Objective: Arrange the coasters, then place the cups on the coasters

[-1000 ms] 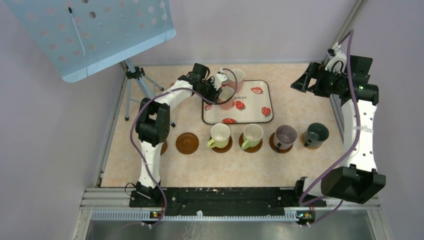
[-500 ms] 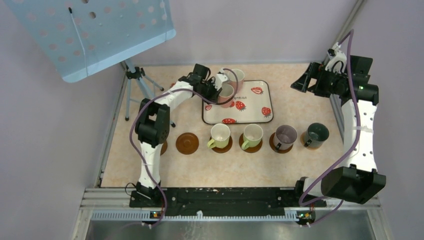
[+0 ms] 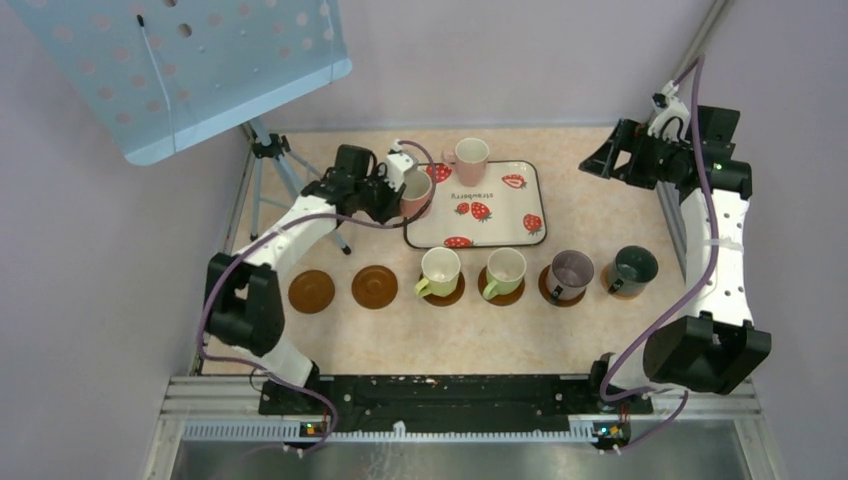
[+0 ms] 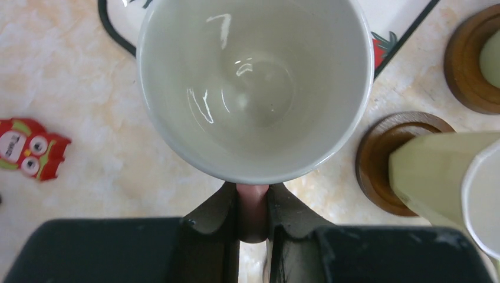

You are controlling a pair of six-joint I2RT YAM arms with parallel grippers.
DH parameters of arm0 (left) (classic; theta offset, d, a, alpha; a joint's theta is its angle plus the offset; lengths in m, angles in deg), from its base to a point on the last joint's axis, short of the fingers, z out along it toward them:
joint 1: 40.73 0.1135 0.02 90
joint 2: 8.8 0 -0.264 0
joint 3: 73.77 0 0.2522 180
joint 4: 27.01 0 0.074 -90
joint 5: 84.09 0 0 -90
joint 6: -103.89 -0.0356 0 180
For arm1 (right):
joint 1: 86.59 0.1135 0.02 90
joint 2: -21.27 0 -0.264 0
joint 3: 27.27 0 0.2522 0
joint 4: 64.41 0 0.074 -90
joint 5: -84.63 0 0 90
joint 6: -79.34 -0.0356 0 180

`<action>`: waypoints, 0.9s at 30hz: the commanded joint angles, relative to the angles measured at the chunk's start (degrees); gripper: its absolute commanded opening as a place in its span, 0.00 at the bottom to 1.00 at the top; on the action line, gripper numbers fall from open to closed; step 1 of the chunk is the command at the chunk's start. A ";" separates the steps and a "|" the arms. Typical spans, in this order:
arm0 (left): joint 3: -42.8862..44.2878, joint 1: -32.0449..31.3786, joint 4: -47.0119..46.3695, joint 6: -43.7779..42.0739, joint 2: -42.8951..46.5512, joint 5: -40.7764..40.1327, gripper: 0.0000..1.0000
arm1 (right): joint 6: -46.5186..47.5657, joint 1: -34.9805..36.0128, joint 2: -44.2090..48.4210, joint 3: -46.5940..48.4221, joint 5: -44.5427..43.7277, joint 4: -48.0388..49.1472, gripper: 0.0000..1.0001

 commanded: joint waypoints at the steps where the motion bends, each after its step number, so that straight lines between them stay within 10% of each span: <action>1: -6.67 1.39 -5.01 3.16 13.66 0.01 0.00 | -0.16 0.38 0.16 1.15 1.65 3.51 0.89; 27: -26.20 11.15 15.68 -11.21 34.21 5.36 0.00 | 0.04 7.10 0.85 -3.04 -0.27 6.29 0.89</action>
